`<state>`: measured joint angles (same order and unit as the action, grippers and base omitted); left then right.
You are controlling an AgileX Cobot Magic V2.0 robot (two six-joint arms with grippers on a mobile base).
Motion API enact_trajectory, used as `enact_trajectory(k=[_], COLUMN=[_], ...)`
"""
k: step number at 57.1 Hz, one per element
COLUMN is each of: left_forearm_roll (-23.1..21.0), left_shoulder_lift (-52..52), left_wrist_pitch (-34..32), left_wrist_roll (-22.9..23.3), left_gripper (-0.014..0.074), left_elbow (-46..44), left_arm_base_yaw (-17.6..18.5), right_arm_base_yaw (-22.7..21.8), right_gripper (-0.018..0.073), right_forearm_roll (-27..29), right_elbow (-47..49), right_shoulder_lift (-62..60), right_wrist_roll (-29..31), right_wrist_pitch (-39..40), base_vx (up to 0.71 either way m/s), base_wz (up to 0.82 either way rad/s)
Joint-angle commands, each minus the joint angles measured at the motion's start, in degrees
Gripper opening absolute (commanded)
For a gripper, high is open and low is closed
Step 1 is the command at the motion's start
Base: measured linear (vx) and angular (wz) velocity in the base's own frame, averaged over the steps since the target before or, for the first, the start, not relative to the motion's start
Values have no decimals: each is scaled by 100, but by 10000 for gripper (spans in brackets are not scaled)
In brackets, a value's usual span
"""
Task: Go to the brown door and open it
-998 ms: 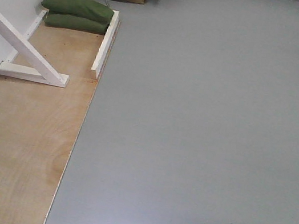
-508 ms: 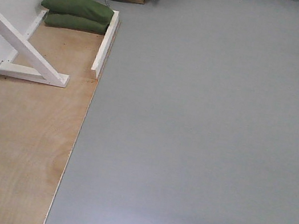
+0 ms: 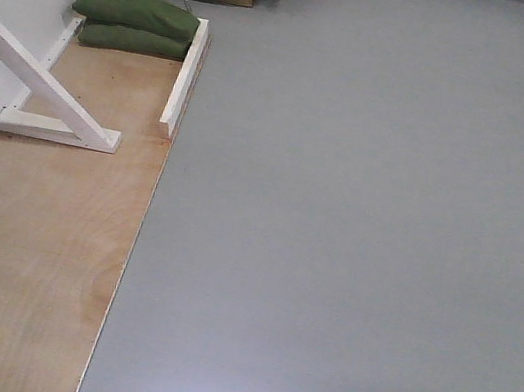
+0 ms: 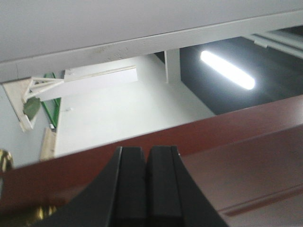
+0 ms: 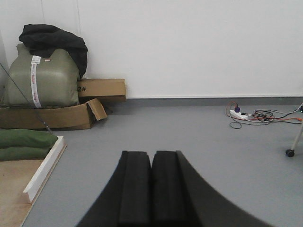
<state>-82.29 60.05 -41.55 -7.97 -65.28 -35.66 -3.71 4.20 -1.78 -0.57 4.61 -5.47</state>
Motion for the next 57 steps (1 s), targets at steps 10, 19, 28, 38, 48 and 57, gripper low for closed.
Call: enact_trajectory(k=[10, 19, 28, 38, 48, 57], left_forearm_roll=[30, -282, -271, -230, -262, -280], left_shoulder_lift=[362, 1094, 1916, 2536, 2555, 2562], left_wrist_pitch=[2062, 4122, 5735, 6609, 6964, 7448], left_wrist_roll=[-140, -140, -145, -145, -145, -145], left_gripper=[-4, -4, -4, -4, -4, -4], left_elbow=[-269, -897, -2027, -3002, -3078, -3078], left_arm_base_yaw=[-1910, -2914, -3422, -3547, -3524, -3524], right_arm_base_yaw=[-3, -3, -3, -3, -3, -3], right_gripper=[0, 0, 0, 0, 0, 0], right_forearm_roll=[-41, -41, -41, -41, -41, -41], right_elbow=[-26, -26, -26, -26, -26, -26], right_shoulder_lift=[-68, -68, -68, -68, -68, -68], right_wrist_roll=[27, 27, 27, 27, 27, 27], right_wrist_pitch=[440, 440, 440, 440, 440, 440], base_vx=[0, 0, 0, 0, 0, 0], base_wz=[0, 0, 0, 0, 0, 0])
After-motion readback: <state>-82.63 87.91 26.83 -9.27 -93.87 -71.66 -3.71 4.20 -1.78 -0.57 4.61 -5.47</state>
